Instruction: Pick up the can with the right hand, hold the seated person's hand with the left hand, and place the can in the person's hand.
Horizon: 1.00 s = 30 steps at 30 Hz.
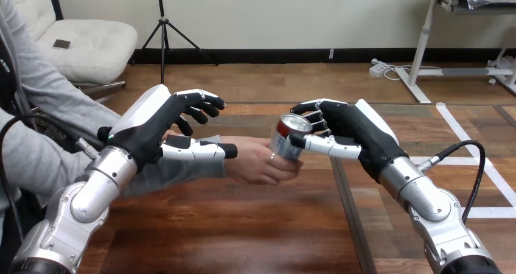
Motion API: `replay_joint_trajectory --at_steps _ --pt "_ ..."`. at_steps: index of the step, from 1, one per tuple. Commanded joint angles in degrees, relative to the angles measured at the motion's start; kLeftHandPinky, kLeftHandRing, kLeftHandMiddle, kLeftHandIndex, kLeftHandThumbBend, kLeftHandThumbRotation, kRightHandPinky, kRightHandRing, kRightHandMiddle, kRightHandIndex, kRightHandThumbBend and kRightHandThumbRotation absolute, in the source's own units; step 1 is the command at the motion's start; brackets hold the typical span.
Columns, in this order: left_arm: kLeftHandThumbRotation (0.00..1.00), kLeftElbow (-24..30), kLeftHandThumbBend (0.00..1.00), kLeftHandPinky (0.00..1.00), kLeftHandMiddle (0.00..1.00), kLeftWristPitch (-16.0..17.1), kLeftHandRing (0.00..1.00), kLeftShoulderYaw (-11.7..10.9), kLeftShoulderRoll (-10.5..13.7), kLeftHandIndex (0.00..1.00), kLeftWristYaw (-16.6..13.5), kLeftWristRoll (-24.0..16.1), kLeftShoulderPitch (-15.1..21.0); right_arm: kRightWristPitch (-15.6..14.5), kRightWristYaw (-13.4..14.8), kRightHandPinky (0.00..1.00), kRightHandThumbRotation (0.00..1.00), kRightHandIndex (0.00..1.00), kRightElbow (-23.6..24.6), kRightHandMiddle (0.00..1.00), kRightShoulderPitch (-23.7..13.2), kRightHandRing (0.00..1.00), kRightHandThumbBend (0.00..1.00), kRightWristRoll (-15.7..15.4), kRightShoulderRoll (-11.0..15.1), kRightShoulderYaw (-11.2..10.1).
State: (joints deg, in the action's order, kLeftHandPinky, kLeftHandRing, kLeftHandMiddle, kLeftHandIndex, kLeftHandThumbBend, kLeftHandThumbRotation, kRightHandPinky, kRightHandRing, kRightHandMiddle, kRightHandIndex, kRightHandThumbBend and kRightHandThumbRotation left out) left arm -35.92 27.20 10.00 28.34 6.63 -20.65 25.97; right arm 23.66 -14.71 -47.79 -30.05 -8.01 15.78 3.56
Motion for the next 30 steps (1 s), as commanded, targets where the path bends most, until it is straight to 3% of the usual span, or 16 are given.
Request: replay_joint_trajectory --at_steps 1,16,21,30 --pt "0.60 0.34 0.86 0.54 0.74 2.56 0.71 -1.76 0.40 0.75 -0.29 1.72 2.40 1.84 1.13 0.56 0.83 0.73 2.37 0.69 -3.60 0.67 0.90 0.41 0.42 -0.82" --pt "0.72 -4.75 0.88 0.59 0.79 8.33 0.75 -3.12 -1.35 0.80 2.63 8.75 0.02 3.04 1.61 0.65 0.99 0.77 2.06 0.75 -2.11 0.76 0.99 1.32 0.59 -1.49" --pt "0.75 -5.99 0.87 0.62 0.80 9.79 0.77 -3.56 -1.90 0.80 2.72 10.02 -1.12 3.74 2.21 0.70 1.00 0.79 2.02 0.77 -1.55 0.80 0.98 1.20 0.76 -1.50" --pt "0.81 -10.33 0.82 0.63 0.79 15.44 0.77 -5.30 -4.01 0.80 2.63 13.78 -3.25 3.93 2.05 0.77 1.00 0.83 2.93 0.83 0.58 0.85 0.93 2.83 0.48 -2.35"
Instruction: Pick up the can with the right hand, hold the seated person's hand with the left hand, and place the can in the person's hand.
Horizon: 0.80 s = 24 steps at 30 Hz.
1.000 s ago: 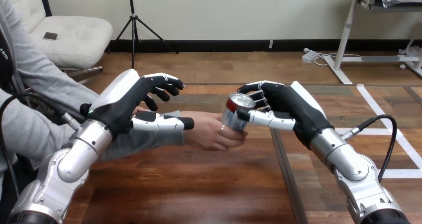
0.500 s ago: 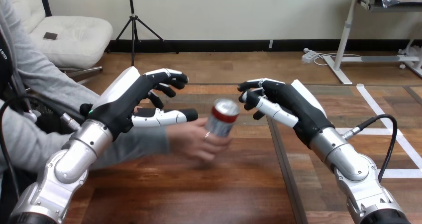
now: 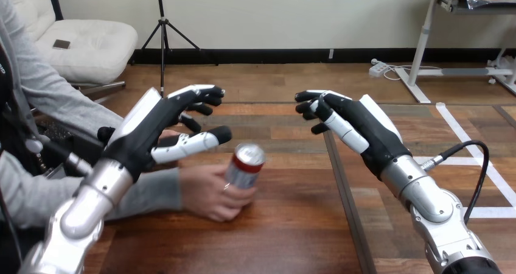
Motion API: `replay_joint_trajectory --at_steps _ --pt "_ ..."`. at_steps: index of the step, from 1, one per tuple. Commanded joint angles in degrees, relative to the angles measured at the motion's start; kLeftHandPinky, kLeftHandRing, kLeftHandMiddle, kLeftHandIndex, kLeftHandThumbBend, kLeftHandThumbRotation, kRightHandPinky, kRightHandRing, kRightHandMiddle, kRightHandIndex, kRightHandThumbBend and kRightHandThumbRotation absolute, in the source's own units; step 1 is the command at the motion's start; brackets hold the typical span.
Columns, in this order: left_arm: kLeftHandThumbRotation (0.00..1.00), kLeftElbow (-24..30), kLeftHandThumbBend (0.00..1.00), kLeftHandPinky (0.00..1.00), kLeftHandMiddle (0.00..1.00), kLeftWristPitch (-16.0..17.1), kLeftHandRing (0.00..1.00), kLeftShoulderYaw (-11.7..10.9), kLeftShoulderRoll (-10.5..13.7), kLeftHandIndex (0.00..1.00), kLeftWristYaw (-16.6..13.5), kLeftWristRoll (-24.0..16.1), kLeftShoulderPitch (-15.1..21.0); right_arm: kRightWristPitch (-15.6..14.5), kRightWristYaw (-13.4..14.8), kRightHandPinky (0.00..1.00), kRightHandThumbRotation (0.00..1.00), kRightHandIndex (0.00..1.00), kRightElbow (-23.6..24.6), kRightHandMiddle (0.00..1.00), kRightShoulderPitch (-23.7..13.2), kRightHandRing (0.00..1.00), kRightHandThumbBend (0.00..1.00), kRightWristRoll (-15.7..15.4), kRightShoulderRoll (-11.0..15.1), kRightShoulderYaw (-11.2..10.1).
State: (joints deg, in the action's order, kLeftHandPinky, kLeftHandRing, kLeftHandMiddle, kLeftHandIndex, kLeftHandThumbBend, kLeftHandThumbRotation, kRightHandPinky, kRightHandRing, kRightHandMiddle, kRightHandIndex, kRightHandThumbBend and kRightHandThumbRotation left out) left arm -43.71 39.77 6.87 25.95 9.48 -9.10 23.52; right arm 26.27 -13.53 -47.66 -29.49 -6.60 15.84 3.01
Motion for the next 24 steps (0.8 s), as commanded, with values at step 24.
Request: replay_joint_trajectory --at_steps 24 --pt "0.90 -2.74 0.58 0.76 0.83 9.35 0.83 -7.61 -8.95 0.79 3.53 13.53 -12.53 2.75 -6.17 0.89 1.00 0.92 11.44 0.92 13.26 0.92 0.99 12.02 -4.21 -3.53"
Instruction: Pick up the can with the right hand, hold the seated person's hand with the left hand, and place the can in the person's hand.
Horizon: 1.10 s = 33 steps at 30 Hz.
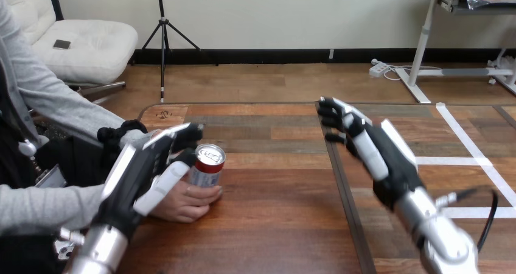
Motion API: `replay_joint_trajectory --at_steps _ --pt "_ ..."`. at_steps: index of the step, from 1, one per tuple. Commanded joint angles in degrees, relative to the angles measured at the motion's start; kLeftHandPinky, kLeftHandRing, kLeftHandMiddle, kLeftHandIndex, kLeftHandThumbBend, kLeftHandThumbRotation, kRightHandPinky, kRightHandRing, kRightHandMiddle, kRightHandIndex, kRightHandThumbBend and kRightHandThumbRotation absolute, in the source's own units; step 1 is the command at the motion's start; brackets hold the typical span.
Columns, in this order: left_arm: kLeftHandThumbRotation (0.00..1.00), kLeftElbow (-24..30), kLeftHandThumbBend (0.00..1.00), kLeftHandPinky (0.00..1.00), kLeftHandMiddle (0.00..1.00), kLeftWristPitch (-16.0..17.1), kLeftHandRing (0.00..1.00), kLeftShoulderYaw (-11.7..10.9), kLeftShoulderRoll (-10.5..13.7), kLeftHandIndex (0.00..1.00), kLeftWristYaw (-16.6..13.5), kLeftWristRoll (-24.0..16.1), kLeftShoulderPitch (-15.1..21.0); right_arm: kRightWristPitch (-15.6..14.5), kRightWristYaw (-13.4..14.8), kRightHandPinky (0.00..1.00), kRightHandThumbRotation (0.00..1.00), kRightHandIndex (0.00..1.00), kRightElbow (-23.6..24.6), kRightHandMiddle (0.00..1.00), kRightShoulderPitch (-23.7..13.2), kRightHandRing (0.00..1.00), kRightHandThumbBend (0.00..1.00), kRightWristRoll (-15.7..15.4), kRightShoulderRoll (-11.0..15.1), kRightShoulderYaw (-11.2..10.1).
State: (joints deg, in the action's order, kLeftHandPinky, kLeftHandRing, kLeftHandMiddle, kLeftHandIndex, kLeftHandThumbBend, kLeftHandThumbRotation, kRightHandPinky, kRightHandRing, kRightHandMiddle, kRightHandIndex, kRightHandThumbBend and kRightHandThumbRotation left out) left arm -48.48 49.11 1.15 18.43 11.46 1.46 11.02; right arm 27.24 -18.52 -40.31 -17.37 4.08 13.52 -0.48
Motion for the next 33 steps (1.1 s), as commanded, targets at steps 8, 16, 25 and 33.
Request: replay_joint_trajectory --at_steps 8,16,25,33 --pt "0.91 3.65 0.47 0.76 0.83 1.70 0.83 -3.06 -2.72 0.80 2.89 4.87 -3.09 2.67 -2.66 0.89 1.00 0.92 5.85 0.92 5.76 0.92 0.94 2.84 -3.39 -0.53" --pt "0.89 7.84 0.42 0.73 0.82 0.65 0.80 -3.94 -3.99 0.79 3.35 6.50 -5.82 3.16 -3.23 0.92 1.00 0.91 5.07 0.91 7.70 0.91 0.87 4.28 -4.53 -1.61" --pt "0.85 10.25 0.43 0.69 0.80 1.81 0.79 -5.53 -6.17 0.77 0.45 5.99 -8.01 3.70 -5.81 0.93 1.00 0.90 3.50 0.91 8.23 0.90 0.85 7.93 -5.58 -3.20" --pt "0.92 9.05 0.52 0.64 0.77 2.92 0.78 -6.96 -9.55 0.75 0.08 9.03 -8.44 5.27 -6.94 0.93 1.00 0.89 0.55 0.90 7.64 0.89 0.85 9.59 -6.12 -4.81"
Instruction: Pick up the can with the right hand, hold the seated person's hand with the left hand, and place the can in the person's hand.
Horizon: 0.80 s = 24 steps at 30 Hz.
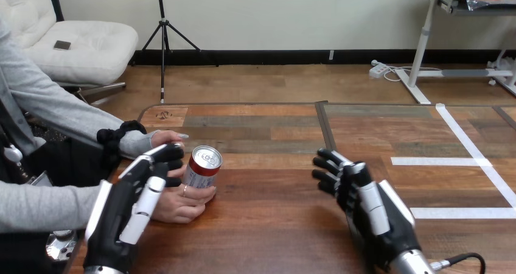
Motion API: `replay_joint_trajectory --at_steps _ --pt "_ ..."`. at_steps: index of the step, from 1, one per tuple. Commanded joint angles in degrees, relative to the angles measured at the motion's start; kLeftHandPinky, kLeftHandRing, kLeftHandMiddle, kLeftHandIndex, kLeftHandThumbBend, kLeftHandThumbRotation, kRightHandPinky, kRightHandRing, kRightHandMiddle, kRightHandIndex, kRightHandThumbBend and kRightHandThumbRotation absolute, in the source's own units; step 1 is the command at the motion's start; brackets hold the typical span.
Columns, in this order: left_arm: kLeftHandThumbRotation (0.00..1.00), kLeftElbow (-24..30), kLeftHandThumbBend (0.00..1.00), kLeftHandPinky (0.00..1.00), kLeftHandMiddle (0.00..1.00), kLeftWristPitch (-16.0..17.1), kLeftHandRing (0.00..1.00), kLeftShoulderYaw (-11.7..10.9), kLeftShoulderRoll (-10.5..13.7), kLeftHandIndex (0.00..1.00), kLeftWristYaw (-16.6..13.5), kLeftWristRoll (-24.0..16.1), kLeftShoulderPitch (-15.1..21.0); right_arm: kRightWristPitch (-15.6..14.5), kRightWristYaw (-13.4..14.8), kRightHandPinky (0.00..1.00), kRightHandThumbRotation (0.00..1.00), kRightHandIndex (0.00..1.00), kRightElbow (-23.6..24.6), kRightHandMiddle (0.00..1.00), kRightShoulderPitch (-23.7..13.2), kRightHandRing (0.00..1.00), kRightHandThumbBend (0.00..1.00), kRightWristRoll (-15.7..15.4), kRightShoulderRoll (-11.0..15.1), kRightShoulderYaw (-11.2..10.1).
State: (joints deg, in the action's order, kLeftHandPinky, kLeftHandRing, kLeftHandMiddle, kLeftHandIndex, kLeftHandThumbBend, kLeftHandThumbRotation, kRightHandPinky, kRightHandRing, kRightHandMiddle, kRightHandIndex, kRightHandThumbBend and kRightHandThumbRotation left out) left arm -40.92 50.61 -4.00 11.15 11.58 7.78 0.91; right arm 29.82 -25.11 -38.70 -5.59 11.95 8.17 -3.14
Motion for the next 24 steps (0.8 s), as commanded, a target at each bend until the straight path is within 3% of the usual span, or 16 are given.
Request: replay_joint_trajectory --at_steps 1,9,17,24 --pt "0.95 1.10 0.56 0.64 0.78 1.69 0.78 -1.93 -2.40 0.76 0.04 2.79 1.77 2.81 -0.40 0.93 1.00 0.88 -1.40 0.89 -4.28 0.88 0.87 1.73 -0.77 -2.28" --pt "0.99 -0.69 0.64 0.69 0.81 1.07 0.80 -3.08 -3.99 0.81 2.33 5.56 3.18 3.43 -0.68 0.93 1.00 0.88 -3.81 0.89 -5.61 0.88 0.89 2.04 -1.08 -3.23" --pt "1.00 -2.50 0.57 0.79 0.86 0.72 0.85 -3.88 -4.26 0.86 5.18 7.42 4.79 3.74 -0.18 0.93 1.00 0.88 -5.78 0.89 -6.63 0.88 0.88 1.56 -1.40 -3.76" --pt "1.00 -3.98 0.55 0.81 0.87 1.32 0.86 -4.82 -4.64 0.86 7.00 7.92 5.64 3.72 -0.55 0.93 1.00 0.87 -6.17 0.88 -6.98 0.88 0.88 1.54 -1.53 -4.07"
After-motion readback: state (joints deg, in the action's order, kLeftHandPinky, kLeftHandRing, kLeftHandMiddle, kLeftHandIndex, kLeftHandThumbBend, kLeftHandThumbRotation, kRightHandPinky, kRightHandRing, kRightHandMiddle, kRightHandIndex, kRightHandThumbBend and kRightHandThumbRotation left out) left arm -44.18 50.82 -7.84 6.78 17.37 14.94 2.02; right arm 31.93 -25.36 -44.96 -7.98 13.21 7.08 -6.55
